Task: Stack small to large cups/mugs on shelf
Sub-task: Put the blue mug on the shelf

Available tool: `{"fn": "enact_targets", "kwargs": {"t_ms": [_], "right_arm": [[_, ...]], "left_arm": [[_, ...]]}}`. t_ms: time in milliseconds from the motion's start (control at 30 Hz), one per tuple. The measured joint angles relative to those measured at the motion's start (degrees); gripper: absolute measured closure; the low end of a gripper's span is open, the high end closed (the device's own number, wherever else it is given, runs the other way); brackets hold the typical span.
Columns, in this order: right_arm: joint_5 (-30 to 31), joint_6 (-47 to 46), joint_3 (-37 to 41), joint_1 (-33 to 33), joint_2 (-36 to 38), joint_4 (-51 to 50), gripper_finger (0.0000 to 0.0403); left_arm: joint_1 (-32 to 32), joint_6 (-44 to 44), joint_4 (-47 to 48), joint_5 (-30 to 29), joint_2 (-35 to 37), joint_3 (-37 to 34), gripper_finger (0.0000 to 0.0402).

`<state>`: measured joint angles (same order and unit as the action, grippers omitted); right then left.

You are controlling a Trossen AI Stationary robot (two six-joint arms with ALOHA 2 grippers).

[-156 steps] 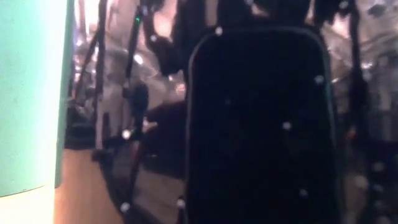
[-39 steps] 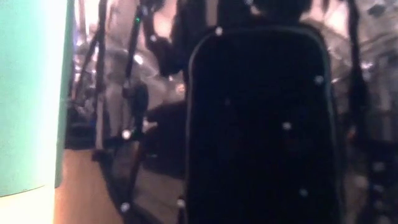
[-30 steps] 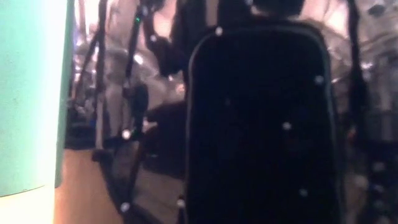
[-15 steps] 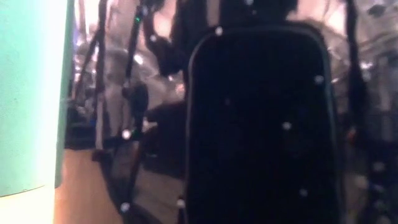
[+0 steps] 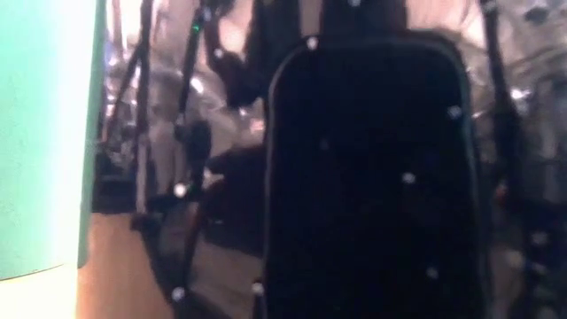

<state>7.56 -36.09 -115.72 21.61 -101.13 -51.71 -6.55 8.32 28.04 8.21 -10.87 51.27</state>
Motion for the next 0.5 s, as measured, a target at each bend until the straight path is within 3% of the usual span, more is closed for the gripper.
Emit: {"fn": "enact_targets", "kwargs": {"t_ms": [200, 500], "right_arm": [[0.5, 2.0, 0.0, 4.1, -5.6, 0.7, 0.0293], [-6.6, 6.5, 0.0, 6.9, -14.7, 6.5, 0.0283]], "left_arm": [[0.0, 0.1, 0.1, 0.0, 0.0, 0.0, 0.0308], [0.0, 0.5, 0.1, 0.0, 0.0, 0.0, 0.031]]}}
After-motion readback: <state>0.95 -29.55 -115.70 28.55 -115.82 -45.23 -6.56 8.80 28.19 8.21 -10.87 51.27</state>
